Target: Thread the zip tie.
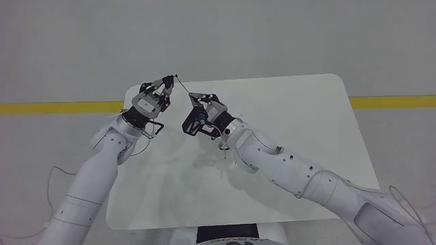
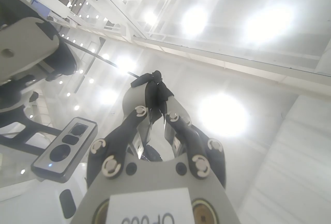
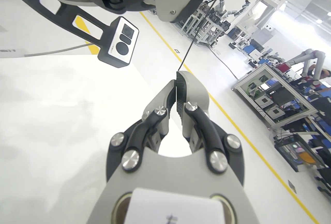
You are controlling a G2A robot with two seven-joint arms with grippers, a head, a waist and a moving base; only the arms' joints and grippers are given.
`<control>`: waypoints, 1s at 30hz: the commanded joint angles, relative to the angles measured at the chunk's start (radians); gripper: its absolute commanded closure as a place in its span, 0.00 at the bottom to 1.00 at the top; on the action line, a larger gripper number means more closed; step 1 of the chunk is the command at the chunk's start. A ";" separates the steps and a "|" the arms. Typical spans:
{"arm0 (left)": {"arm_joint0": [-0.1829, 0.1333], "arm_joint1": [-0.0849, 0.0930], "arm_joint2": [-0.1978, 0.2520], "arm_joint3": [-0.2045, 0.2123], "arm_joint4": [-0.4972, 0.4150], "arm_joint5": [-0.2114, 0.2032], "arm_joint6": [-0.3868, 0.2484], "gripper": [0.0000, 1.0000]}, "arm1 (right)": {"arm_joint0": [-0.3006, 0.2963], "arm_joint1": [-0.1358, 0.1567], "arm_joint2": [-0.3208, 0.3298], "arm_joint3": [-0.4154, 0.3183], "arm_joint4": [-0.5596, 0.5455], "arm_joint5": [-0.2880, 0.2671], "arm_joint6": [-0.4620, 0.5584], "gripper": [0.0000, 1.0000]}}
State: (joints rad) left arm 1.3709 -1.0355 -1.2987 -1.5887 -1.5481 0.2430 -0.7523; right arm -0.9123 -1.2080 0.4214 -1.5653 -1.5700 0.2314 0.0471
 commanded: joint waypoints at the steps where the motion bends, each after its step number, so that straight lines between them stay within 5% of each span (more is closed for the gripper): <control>1: 0.000 0.000 0.000 0.000 0.000 0.000 0.000 1.00 | 0.001 0.003 -0.004 -0.001 0.000 0.003 0.001 1.00; 30: 0.000 0.000 0.000 0.000 0.000 0.000 0.000 1.00 | -0.007 0.010 -0.011 -0.004 0.000 0.002 -0.001 1.00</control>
State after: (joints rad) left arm 1.3709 -1.0355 -1.2987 -1.5887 -1.5481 0.2430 -0.7523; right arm -0.9187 -1.1983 0.4095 -1.5692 -1.5700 0.2334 0.0460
